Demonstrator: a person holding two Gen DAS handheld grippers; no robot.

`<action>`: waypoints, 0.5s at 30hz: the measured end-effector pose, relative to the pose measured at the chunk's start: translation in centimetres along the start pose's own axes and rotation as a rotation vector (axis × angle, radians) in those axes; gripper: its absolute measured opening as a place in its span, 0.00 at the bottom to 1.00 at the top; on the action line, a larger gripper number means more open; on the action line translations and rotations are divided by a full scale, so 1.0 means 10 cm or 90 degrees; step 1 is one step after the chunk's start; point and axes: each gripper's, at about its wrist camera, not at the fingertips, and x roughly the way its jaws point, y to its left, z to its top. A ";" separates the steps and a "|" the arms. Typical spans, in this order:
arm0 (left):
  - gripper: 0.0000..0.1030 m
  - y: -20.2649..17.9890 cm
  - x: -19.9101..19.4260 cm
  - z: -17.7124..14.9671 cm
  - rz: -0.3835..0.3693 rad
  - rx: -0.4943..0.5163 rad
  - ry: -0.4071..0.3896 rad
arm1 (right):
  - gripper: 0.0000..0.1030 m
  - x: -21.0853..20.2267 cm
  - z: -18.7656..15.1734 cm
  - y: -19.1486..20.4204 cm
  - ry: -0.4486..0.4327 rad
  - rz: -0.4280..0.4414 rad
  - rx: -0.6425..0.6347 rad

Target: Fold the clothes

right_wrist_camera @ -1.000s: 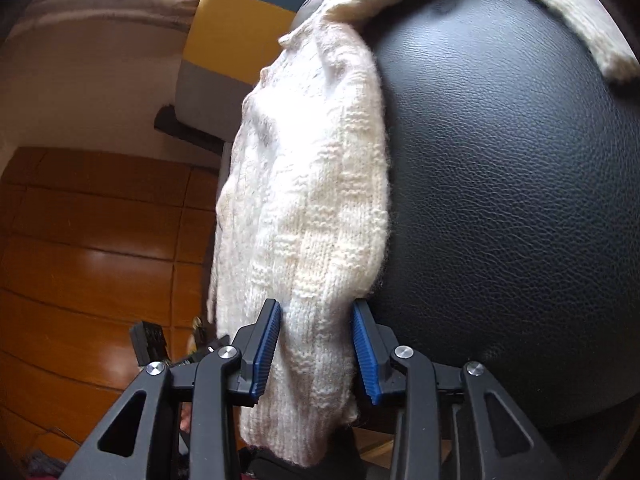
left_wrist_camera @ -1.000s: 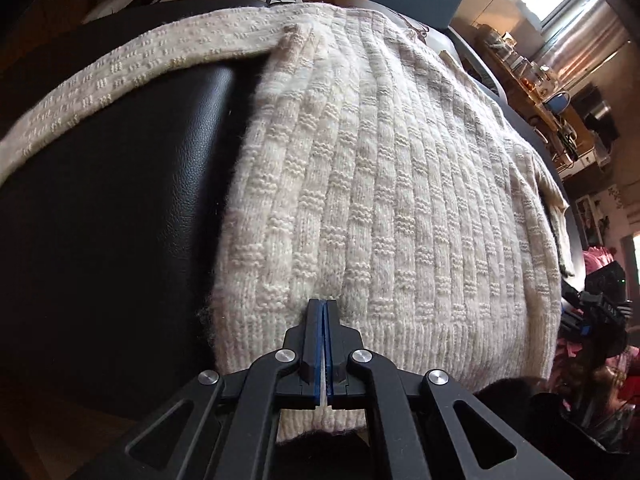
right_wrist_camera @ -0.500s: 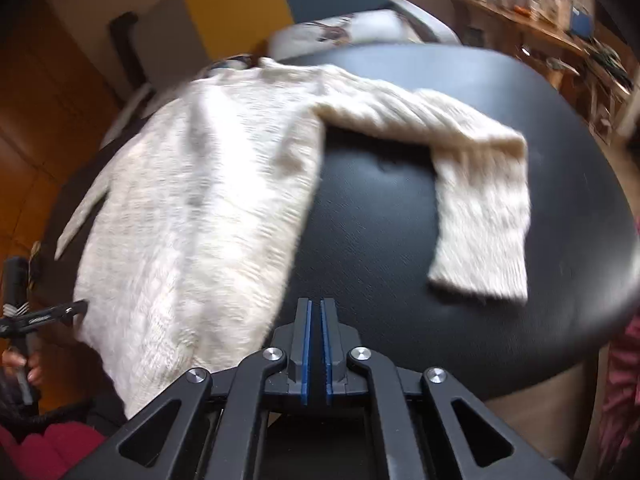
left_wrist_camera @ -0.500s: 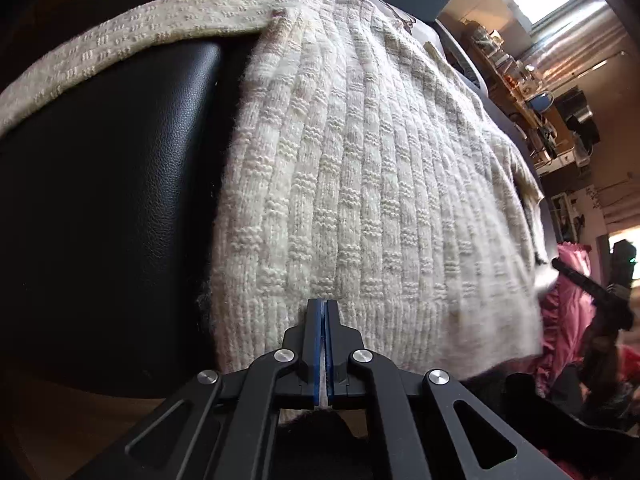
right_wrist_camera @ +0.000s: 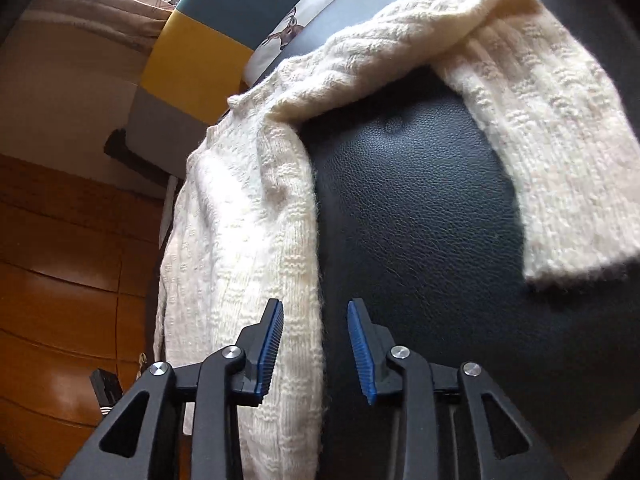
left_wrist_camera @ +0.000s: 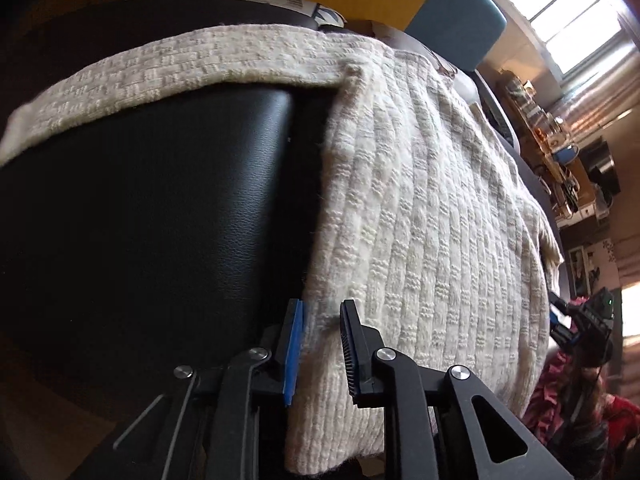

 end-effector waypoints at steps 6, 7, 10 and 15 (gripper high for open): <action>0.50 -0.26 0.15 0.05 0.024 0.060 -0.005 | 0.42 0.36 0.12 0.19 0.061 0.062 -0.053; 0.51 -0.28 0.18 0.05 0.035 0.066 -0.004 | 0.42 0.41 0.12 0.25 0.074 0.061 -0.072; 0.31 -0.38 0.24 0.04 0.085 0.107 -0.012 | 0.12 0.48 0.10 0.46 0.093 -0.025 -0.154; 0.12 -0.39 0.16 0.08 0.052 0.092 0.004 | 0.09 0.39 -0.16 1.15 0.062 -0.281 -0.426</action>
